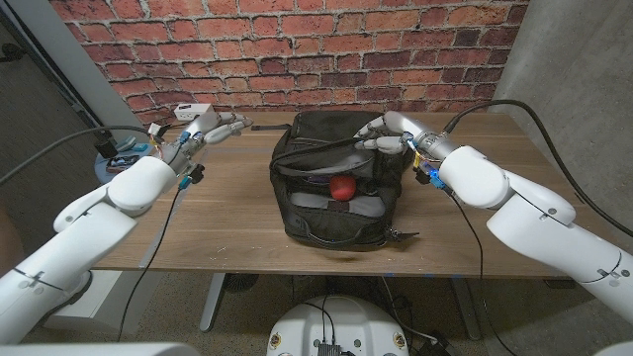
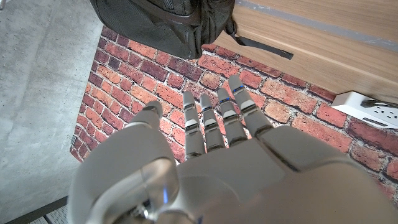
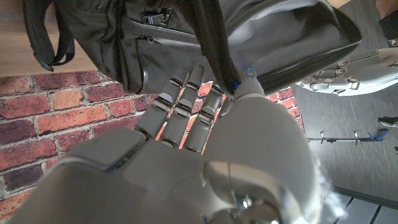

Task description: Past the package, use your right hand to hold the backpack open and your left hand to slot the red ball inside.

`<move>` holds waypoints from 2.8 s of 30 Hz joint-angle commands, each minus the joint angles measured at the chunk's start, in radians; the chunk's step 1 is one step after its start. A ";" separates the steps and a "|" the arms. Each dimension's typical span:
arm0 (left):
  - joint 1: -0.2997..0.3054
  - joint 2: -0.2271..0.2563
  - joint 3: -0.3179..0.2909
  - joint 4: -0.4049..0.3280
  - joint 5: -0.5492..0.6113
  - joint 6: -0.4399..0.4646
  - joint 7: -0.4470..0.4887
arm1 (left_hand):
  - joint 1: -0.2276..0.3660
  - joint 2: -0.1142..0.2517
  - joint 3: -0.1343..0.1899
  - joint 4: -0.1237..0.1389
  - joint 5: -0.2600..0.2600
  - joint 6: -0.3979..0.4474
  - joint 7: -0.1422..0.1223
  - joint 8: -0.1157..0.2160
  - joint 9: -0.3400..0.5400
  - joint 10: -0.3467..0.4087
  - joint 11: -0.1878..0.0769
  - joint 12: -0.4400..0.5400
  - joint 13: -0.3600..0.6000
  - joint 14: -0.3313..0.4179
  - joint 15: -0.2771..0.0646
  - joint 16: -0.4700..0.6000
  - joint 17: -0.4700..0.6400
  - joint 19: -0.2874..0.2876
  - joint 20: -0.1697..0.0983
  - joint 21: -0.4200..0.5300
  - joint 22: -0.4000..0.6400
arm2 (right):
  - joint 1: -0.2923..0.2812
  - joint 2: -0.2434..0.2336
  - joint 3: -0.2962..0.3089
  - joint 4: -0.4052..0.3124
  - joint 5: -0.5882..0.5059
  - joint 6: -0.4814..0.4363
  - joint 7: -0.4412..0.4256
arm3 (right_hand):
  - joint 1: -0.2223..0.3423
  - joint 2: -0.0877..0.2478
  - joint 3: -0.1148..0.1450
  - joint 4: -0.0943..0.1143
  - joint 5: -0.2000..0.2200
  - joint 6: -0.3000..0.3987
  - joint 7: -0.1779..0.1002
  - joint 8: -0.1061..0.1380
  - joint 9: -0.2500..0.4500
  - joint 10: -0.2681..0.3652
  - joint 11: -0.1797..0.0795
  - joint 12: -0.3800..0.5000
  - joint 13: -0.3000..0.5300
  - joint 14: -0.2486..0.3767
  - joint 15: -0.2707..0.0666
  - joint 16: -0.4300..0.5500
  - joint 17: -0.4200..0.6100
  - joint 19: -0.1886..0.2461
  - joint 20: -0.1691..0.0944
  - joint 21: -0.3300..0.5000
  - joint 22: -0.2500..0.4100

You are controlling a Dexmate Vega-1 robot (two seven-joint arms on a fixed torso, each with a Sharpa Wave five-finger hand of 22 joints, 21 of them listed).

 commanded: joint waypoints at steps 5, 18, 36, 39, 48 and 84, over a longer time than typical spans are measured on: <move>-0.099 0.051 0.086 0.083 -0.083 -0.029 0.011 | -0.059 -0.053 0.010 -0.004 0.006 0.005 0.001 0.006 0.005 0.003 0.004 0.003 0.005 -0.002 -0.001 -0.004 0.000 -0.002 -0.009 0.008 0.003 | 0.095 -0.103 0.004 -0.035 0.239 -0.104 0.052 | -0.027 -0.008 -0.007 0.006 -0.002 -0.038 0.010 -0.011 0.003 -0.042 0.022 -0.023 -0.006 -0.045 -0.142 -0.003 0.002 -0.015 -0.048 -0.006 0.000; -0.154 0.072 0.150 0.118 -0.120 -0.042 0.028 | -0.063 -0.053 0.016 -0.007 0.007 0.005 0.001 0.004 0.007 0.003 0.004 0.002 0.006 -0.004 0.000 -0.004 0.001 -0.004 -0.008 0.008 0.003 | 0.136 -0.197 0.042 -0.054 0.446 -0.161 0.082 | -0.037 -0.029 -0.012 -0.013 0.006 -0.149 0.021 -0.031 0.002 -0.169 0.057 -0.092 -0.020 -0.165 -0.095 -0.003 -0.005 -0.063 -0.015 -0.009 0.000; -0.199 0.100 0.211 0.104 -0.156 -0.004 0.044 | -0.071 -0.051 0.026 -0.011 0.009 0.006 0.004 0.003 0.011 0.000 0.008 -0.001 0.007 -0.005 0.000 -0.004 0.002 -0.006 -0.006 0.008 0.003 | -0.065 -0.330 0.349 0.019 0.816 -0.016 0.156 | -0.036 -0.024 -0.006 -0.024 0.012 -0.210 0.042 -0.030 0.002 -0.233 0.090 -0.121 -0.020 -0.224 -0.049 0.003 -0.017 -0.104 0.009 -0.009 0.001; -0.207 0.105 0.218 0.108 -0.169 -0.004 0.034 | -0.071 -0.050 0.028 -0.012 0.009 0.008 0.002 0.003 0.012 -0.001 0.007 -0.002 0.007 -0.005 0.001 -0.004 0.002 -0.007 -0.008 0.008 0.003 | -0.102 -0.338 0.395 0.037 0.864 0.004 0.186 | -0.035 -0.023 -0.005 -0.025 0.012 -0.222 0.045 -0.030 0.002 -0.241 0.095 -0.124 -0.019 -0.231 -0.044 0.004 -0.019 -0.111 0.013 -0.010 0.001; -0.214 0.118 0.231 0.103 -0.182 0.001 0.039 | -0.070 -0.050 0.035 -0.017 0.010 0.013 0.000 0.004 0.014 -0.001 0.006 -0.003 0.008 -0.008 0.001 -0.005 0.002 -0.009 -0.009 0.007 0.003 | -0.246 -0.320 0.542 0.043 0.899 0.018 0.218 | -0.034 -0.019 -0.002 -0.028 0.012 -0.242 0.051 -0.029 0.001 -0.265 0.101 -0.133 -0.017 -0.243 -0.031 0.008 -0.023 -0.124 0.022 -0.009 0.001; -0.140 -0.007 0.197 0.180 -0.214 -0.141 0.180 | -0.080 -0.053 0.053 -0.027 0.013 0.003 -0.001 -0.005 0.019 0.000 0.003 -0.006 0.009 -0.014 0.002 -0.007 0.003 -0.016 -0.007 0.006 0.003 | -0.121 -0.164 0.284 0.278 0.805 0.381 0.129 | -0.058 -0.007 0.000 -0.020 0.003 -0.242 0.064 -0.014 -0.001 -0.250 0.108 -0.127 -0.017 -0.233 -0.026 0.029 -0.029 -0.083 0.030 0.011 0.002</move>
